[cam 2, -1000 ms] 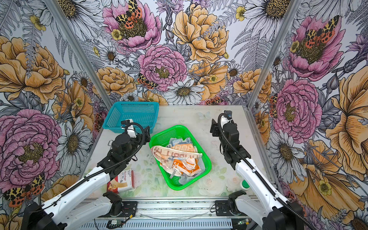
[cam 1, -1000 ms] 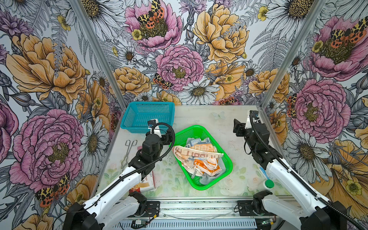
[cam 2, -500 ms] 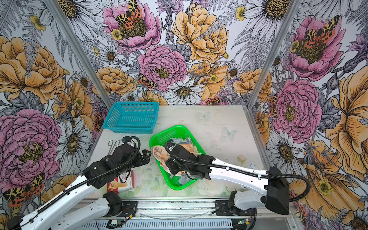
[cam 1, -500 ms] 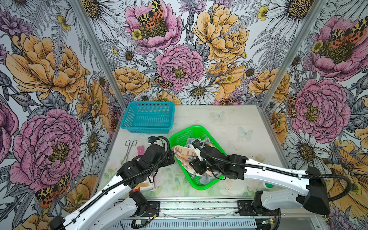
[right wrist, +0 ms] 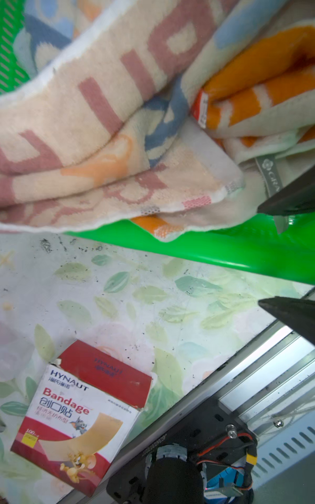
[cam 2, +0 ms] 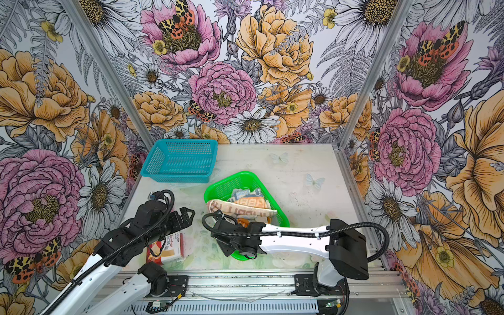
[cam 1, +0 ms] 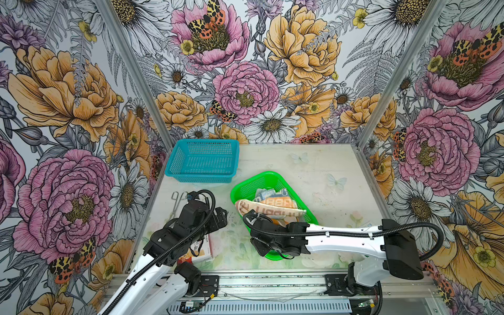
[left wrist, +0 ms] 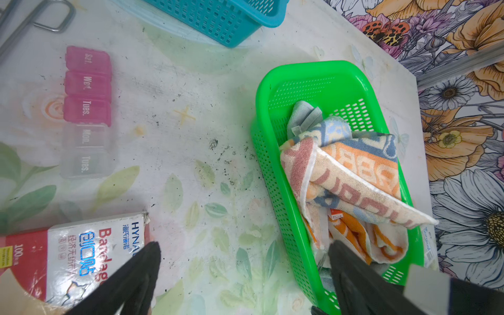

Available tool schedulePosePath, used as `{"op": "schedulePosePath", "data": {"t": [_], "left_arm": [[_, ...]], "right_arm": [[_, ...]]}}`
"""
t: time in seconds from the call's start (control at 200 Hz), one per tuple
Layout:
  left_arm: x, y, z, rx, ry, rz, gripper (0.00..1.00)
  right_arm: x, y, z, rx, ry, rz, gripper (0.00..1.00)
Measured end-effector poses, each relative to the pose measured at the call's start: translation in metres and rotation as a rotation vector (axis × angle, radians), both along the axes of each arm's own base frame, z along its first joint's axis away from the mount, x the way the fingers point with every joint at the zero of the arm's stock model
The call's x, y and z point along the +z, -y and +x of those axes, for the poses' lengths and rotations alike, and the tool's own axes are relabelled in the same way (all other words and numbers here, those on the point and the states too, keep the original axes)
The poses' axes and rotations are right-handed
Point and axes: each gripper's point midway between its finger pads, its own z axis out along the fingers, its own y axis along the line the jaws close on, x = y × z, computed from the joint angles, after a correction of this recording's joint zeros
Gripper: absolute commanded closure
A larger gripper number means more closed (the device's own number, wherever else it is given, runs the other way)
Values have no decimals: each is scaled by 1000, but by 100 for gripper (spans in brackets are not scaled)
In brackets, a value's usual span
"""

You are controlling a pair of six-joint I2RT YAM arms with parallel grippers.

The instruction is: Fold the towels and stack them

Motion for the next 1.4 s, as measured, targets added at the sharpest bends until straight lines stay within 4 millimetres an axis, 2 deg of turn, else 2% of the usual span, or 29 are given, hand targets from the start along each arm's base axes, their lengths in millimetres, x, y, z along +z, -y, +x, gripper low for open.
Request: {"op": "schedulePosePath", "data": {"t": [0.105,0.28,0.43,0.64,0.71,0.806,0.991,1.076,1.266,1.401], "left_arm": [[1,0,-1,0,5,-3,3],[1,-2,-1,6,5,-3,3],[1,-2,0,5,3,-1,3],[1,-1,0,-3,3,7,3],[1,0,-1,-8,2,4,3],[1,1,-1,-16,4,0,3],[5,11,1,-50,22,-13,3],[5,19,1,-78,23,-15,3],[7,53,6,-183,41,-37,1],[-3,80,10,-256,21,-18,1]], "right_arm": [[-4,-5,-4,-7,7,-33,59],[-10,1,0,-42,27,-86,74],[-10,12,7,-92,53,-112,100],[-11,29,13,-109,70,-113,100],[-10,45,20,-131,70,-117,100],[-5,75,41,-199,72,-113,100],[19,146,104,-401,102,-91,100],[24,177,130,-475,122,-113,100],[27,236,175,-532,129,-194,100],[27,261,204,-540,114,-211,100]]}}
